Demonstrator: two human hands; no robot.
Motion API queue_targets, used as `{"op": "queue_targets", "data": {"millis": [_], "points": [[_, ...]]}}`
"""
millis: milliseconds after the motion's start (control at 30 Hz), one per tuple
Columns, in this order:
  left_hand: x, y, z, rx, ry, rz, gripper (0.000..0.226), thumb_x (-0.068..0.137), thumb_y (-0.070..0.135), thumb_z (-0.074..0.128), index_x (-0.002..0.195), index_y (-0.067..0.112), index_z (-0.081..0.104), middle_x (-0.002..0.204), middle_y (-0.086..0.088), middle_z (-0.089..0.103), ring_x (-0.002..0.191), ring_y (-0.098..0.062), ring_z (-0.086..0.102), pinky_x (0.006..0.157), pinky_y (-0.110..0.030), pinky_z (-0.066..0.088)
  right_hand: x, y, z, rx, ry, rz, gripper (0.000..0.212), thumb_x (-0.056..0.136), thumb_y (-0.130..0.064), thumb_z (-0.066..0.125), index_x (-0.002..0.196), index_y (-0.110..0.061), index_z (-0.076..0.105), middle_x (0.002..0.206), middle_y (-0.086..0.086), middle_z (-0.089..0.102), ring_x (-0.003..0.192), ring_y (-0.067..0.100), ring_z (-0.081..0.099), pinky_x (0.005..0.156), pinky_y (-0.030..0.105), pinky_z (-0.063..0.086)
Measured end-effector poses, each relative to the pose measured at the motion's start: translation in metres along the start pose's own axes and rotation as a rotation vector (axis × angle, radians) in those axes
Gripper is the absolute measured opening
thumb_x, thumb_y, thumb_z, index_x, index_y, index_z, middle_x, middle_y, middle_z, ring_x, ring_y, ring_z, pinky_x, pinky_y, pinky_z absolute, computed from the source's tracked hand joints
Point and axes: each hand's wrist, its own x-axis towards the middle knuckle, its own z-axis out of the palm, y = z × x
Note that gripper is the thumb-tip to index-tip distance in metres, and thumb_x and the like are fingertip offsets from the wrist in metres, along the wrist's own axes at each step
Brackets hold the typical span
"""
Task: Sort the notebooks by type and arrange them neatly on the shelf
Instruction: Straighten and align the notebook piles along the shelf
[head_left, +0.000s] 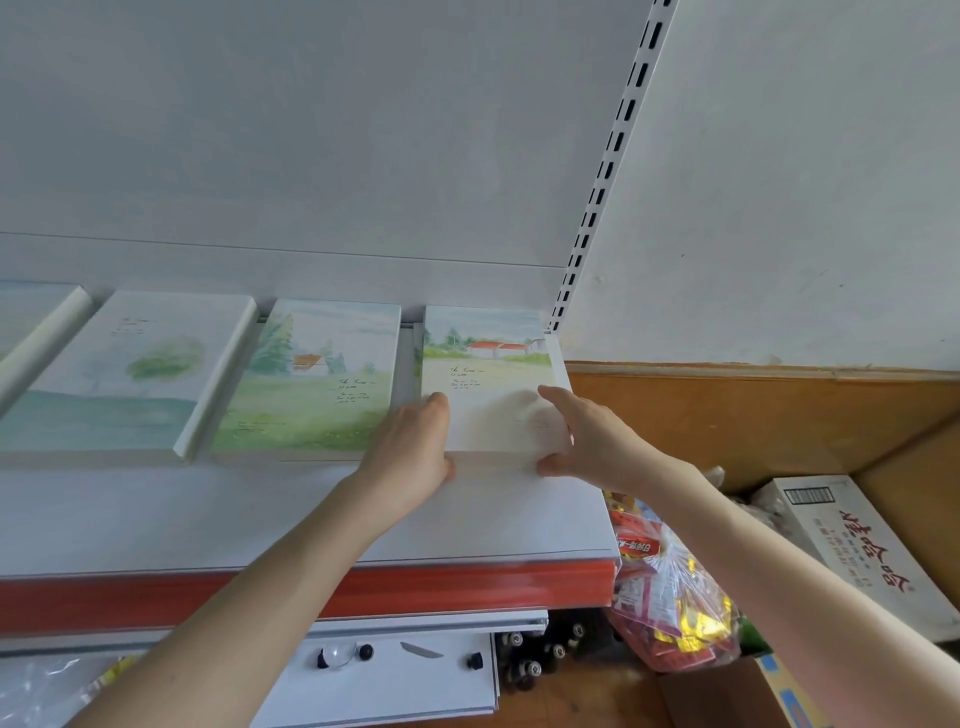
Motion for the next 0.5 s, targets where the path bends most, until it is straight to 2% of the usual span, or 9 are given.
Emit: {"op": "queue_targets", "data": {"millis": [100, 367, 500], "points": [[-0.001, 0.005, 0.003, 0.002, 0.048, 0.001, 0.027, 0.08, -0.001, 0.056, 0.08, 0.009, 0.031, 0.064, 0.002, 0.03, 0.068, -0.023, 0.04, 0.052, -0.029, 0.022, -0.003, 0.002, 0.0, 0.045, 0.021, 0.01, 0.084, 0.079, -0.017, 0.07, 0.146, -0.019, 0.02, 0.138, 0.008, 0.042, 0.123, 0.024, 0.04, 0.095, 0.029, 0.036], [-0.006, 0.003, 0.007, -0.05, 0.054, 0.013, 0.025, 0.082, -0.002, 0.053, 0.078, 0.009, 0.031, 0.065, 0.002, 0.028, 0.062, -0.019, 0.033, 0.05, -0.029, 0.018, -0.007, 0.004, -0.002, -0.049, -0.003, -0.042, 0.079, 0.084, -0.02, 0.066, 0.147, -0.02, 0.018, 0.137, 0.008, 0.043, 0.12, 0.023, 0.042, 0.093, 0.026, 0.035], [-0.007, 0.003, 0.006, -0.05, 0.016, 0.001, 0.036, 0.084, 0.0, 0.054, 0.068, 0.014, 0.025, 0.068, 0.002, 0.028, 0.065, -0.016, 0.034, 0.05, -0.025, 0.022, -0.003, 0.006, -0.003, -0.068, -0.009, -0.088, 0.075, 0.085, -0.019, 0.065, 0.146, -0.021, 0.021, 0.136, 0.006, 0.045, 0.116, 0.021, 0.045, 0.091, 0.024, 0.035]]}}
